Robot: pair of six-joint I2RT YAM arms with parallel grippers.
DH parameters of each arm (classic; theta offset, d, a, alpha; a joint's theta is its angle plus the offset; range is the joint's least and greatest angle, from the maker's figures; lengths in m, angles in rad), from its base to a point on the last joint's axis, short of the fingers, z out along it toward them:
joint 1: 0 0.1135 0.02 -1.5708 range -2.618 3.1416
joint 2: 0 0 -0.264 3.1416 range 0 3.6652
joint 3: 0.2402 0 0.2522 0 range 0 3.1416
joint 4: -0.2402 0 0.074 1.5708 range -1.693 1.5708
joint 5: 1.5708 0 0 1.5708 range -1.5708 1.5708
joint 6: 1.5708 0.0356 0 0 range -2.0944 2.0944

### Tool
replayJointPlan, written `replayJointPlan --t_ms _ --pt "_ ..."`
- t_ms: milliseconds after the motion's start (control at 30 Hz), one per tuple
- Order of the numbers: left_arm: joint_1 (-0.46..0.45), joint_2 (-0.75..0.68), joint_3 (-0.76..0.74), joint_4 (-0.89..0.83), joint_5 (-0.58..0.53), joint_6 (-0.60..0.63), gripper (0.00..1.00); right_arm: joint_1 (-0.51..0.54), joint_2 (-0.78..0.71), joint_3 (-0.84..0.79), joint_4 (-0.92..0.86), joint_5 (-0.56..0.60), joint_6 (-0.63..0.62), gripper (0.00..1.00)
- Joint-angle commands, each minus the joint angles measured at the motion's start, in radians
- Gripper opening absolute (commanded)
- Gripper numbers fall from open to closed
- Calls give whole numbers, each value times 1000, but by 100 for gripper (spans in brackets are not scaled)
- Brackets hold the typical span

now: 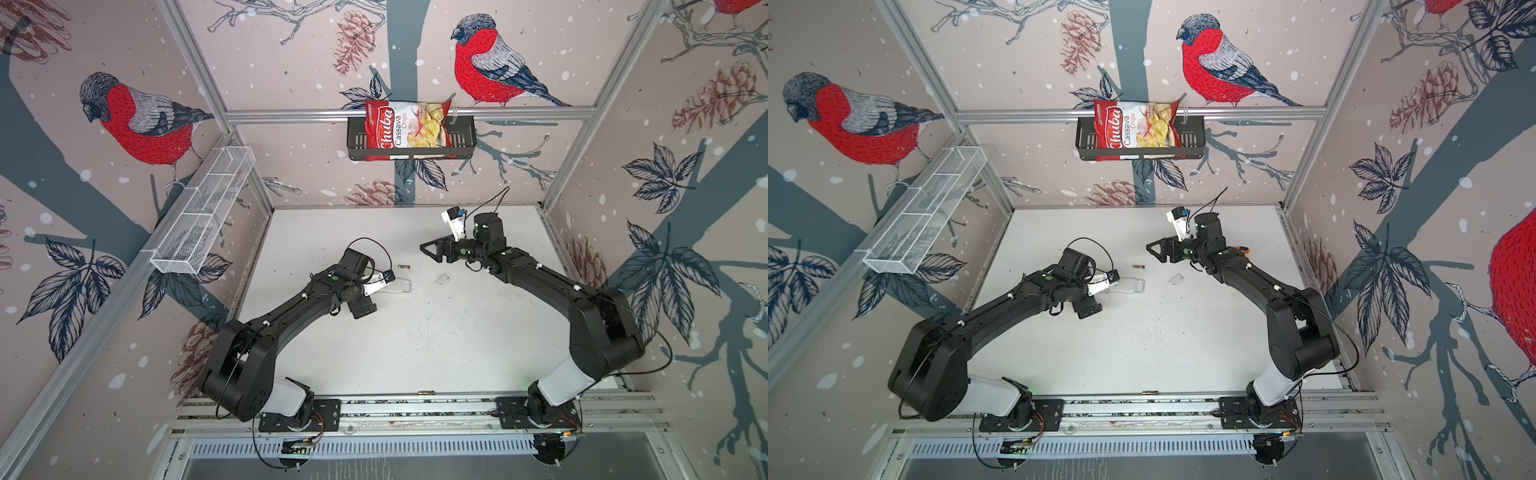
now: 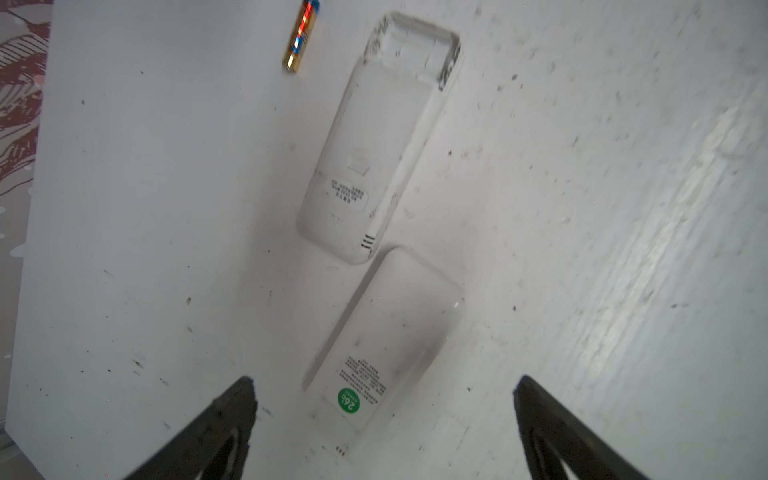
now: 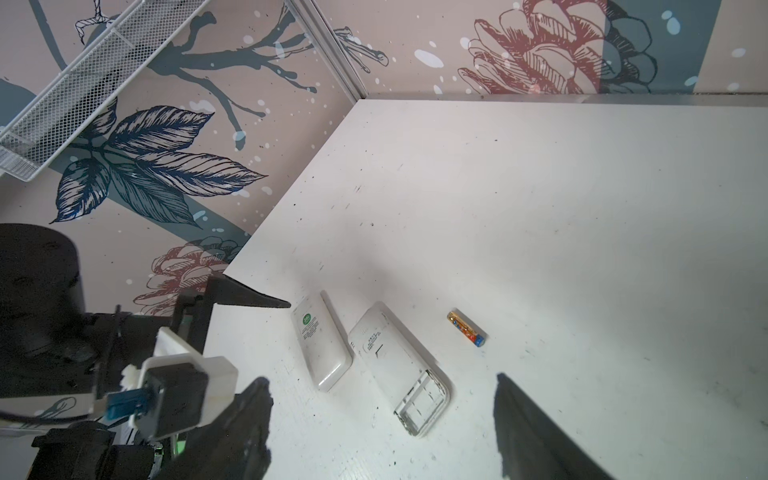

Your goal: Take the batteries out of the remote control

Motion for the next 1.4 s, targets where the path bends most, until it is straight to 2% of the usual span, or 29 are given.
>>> replayJointPlan --t_ms 0,233,467,833,1033,1367 --pt "23 46 11 -81 -34 149 96 -4 -1 -3 38 -25 11 84" --pt "100 111 28 -89 14 187 96 -10 12 1 36 -25 13 83" --pt "145 235 126 -165 64 211 95 -18 41 7 35 -40 10 83" --pt "158 385 217 -227 117 228 94 -39 60 11 40 -47 13 82" --pt "161 345 147 -202 126 220 90 -43 61 9 47 -51 18 81" --pt "187 168 -27 -115 112 239 80 -42 52 5 50 -56 26 79"
